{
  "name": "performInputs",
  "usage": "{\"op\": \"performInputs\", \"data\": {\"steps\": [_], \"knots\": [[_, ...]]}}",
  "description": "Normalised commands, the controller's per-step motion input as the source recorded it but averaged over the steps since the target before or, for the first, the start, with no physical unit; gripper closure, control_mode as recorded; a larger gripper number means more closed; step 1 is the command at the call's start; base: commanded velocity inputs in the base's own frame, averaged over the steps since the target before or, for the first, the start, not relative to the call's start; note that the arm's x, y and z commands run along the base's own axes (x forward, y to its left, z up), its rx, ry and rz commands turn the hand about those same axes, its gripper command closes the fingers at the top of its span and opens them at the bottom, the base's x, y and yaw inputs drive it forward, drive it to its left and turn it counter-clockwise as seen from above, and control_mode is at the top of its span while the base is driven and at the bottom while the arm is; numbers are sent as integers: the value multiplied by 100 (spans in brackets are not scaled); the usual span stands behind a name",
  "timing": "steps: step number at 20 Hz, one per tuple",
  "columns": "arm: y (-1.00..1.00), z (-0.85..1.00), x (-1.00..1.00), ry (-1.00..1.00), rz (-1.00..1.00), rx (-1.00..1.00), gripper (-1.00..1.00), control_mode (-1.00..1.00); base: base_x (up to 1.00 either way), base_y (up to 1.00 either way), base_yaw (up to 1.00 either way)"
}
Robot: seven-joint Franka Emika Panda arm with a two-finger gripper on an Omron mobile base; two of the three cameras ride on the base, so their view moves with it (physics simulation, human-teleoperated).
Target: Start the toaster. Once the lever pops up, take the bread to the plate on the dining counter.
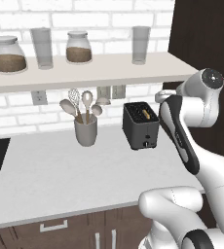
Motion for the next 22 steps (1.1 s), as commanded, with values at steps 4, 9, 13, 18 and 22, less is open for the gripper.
{"op": "performInputs", "data": {"steps": [4,9,13,18,22], "knots": [[0,0,0,0,0,0,-100,-100,0,0,0],[0,0,0,0,0,0,-100,-100,0,0,0],[0,0,0,0,0,0,-100,-100,0,0,0],[0,0,0,0,0,0,-100,-100,0,0,0],[0,0,0,0,0,0,-100,-100,0,0,0]]}}
